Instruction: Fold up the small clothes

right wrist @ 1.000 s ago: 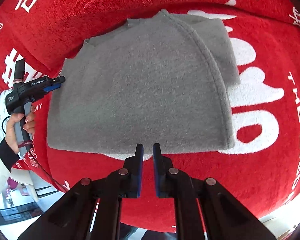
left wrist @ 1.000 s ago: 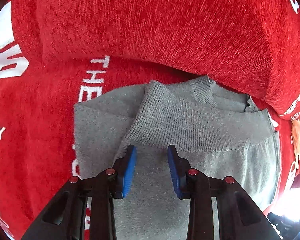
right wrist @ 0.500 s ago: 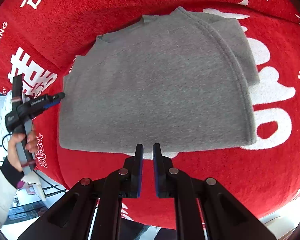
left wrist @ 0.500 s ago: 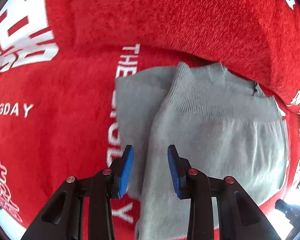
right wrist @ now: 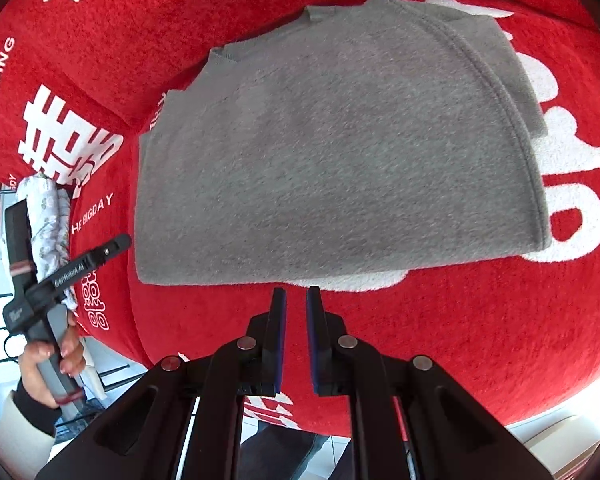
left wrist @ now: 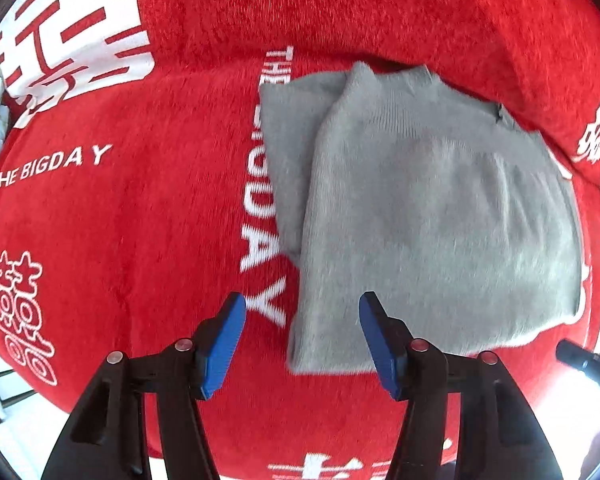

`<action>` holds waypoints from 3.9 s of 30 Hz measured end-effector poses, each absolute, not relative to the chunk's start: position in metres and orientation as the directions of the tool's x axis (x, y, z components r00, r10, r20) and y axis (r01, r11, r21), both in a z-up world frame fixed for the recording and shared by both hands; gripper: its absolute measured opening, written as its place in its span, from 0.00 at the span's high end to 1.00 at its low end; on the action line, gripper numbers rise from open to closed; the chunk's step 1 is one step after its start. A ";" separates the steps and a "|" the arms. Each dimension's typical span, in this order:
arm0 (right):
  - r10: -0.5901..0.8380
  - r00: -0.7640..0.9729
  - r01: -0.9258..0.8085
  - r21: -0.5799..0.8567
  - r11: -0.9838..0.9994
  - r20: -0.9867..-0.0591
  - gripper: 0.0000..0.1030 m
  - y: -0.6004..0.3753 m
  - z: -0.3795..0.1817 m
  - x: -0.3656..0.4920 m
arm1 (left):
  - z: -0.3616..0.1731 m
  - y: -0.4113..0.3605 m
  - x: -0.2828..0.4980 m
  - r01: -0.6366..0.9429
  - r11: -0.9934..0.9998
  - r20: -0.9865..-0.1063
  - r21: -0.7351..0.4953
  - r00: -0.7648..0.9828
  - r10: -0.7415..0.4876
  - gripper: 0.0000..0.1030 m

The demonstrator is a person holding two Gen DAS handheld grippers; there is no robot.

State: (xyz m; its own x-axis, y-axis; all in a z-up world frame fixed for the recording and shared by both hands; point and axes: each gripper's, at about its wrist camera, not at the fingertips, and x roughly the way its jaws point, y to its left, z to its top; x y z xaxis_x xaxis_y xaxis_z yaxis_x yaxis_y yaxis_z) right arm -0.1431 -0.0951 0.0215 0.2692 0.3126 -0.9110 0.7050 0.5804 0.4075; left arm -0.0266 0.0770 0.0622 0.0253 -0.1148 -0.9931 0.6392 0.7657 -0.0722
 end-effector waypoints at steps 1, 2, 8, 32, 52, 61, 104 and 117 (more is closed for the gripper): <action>0.317 0.266 0.705 0.407 0.580 -0.911 0.89 -0.093 0.021 -0.141 | 0.062 0.080 -0.030 0.642 0.763 -0.994 -0.070 0.022 -0.109 0.41; 0.320 0.264 0.705 0.408 0.579 -0.910 0.89 -0.091 0.020 -0.140 | 0.062 0.081 -0.032 0.643 0.762 -0.994 -0.069 0.017 -0.105 0.41; 0.327 0.250 0.702 0.403 0.587 -0.911 0.67 -0.079 0.018 -0.131 | 0.061 0.098 -0.041 0.610 0.787 -0.993 -0.095 0.001 -0.121 0.00; 0.447 0.282 0.756 0.483 0.442 -0.849 0.44 -0.050 -0.007 -0.128 | 0.045 0.115 -0.040 0.593 0.805 -1.000 -0.024 0.001 -0.030 0.00; 0.514 0.483 0.767 0.625 0.143 -0.709 0.43 -0.041 -0.044 -0.117 | 0.023 0.121 -0.016 0.583 0.810 -0.998 -0.064 -0.045 -0.047 0.00; 0.481 0.611 0.726 0.687 -0.025 -0.629 0.43 -0.036 -0.062 -0.105 | 0.012 0.123 0.007 0.580 0.811 -0.997 -0.077 -0.051 -0.059 0.00; 0.392 0.749 0.630 0.758 -0.171 -0.534 0.92 -0.021 -0.082 -0.073 | 0.000 0.127 0.078 0.417 0.782 -0.885 -0.463 -0.264 -0.383 0.00; 0.417 0.779 0.505 0.863 0.028 -0.469 0.92 -0.050 -0.012 -0.057 | -0.016 0.051 0.100 0.217 0.611 -0.627 -0.761 -0.489 -0.607 0.00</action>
